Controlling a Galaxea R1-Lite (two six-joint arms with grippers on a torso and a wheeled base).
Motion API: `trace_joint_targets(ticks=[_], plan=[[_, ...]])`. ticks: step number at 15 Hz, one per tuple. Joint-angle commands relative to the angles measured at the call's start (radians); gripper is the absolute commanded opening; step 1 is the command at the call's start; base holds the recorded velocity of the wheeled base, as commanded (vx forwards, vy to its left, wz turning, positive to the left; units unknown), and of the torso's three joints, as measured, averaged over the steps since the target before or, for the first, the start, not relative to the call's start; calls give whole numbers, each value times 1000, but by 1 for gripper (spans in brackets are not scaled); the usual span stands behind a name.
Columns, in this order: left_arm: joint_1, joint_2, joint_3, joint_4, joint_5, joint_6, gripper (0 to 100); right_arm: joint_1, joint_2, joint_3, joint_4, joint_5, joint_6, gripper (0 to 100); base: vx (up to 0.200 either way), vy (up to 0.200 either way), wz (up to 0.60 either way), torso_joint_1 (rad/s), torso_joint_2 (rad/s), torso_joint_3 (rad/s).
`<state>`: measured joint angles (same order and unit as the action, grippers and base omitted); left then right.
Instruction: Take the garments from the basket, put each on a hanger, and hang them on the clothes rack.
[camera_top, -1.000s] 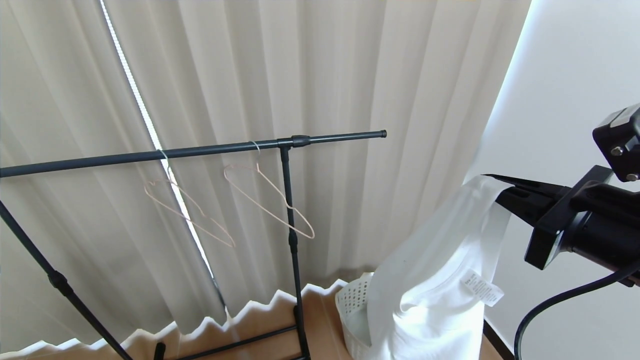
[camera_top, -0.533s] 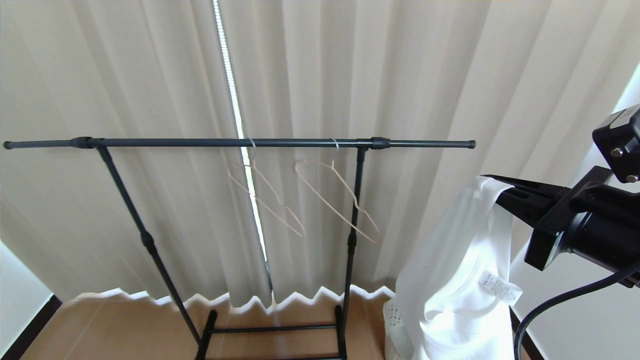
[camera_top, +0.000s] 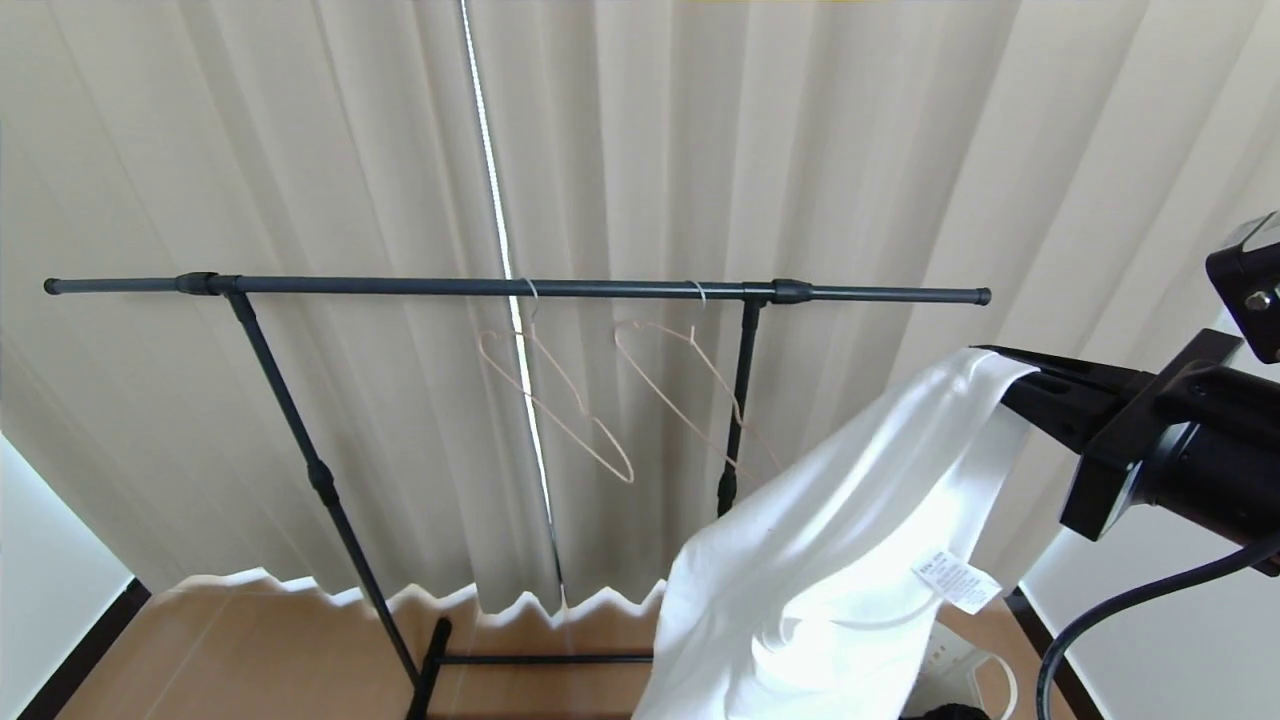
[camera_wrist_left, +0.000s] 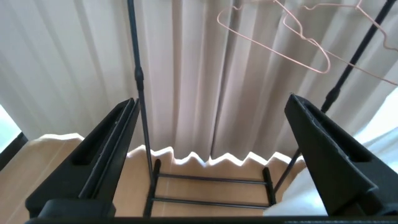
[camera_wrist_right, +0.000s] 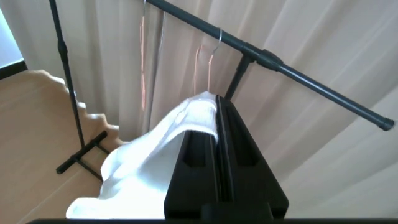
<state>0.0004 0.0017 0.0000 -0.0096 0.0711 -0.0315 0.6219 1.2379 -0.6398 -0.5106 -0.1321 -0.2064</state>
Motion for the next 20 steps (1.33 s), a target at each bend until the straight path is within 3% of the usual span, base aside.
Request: trace_joint_targets(ticks=[1, 4, 7, 12, 13, 14, 15, 16, 18, 19, 20], plan=[[0, 0, 0, 0, 1, -1, 100, 1, 2, 0, 1, 0, -1, 0, 0, 200, 0, 12, -2, 7], [0, 0, 0, 0, 1, -1, 100, 1, 0, 0, 1, -1, -1, 0, -133, 200, 0, 7, 4, 7], [0, 0, 0, 0, 1, -2, 100, 1, 2, 2, 1, -1, -1, 0, -200, 0, 0, 7, -1, 2], [-7, 9, -2, 7, -11, 19, 100, 1, 20, 6, 1, -1, -2, 0, 0, 0, 0, 0, 0, 0], [-10, 35, -3, 13, -51, 51, 100, 2, 34, 3, 1, -3, -1, 0, 0, 0, 0, 0, 0, 0], [-10, 156, -17, 51, -100, 97, 100, 7, 52, 0, 1, -7, -2, 0, 0, 0, 0, 0, 0, 0], [-10, 173, -20, 54, -102, 102, 100, 9, 55, 0, 1, -7, -1, 0, 0, 0, 0, 0, 0, 0], [-13, 389, -89, 77, -119, 166, 100, 24, 104, -37, 1, -7, 5, 0, 0, 0, 0, 0, 0, 0], [-45, 584, -206, 63, -232, 150, 100, 44, 181, -116, 17, -9, 94, 0, 0, 0, 0, 0, 0, 0], [-99, 678, -273, 54, -324, 105, 100, 44, 267, -228, 63, -11, 208, 0, 0, 0, 0, 0, 0, 0], [-206, 774, -334, 51, -355, 33, 100, 44, 330, -331, 153, -9, 288, 0, 0, 0, 0, 0, 0, 0]])
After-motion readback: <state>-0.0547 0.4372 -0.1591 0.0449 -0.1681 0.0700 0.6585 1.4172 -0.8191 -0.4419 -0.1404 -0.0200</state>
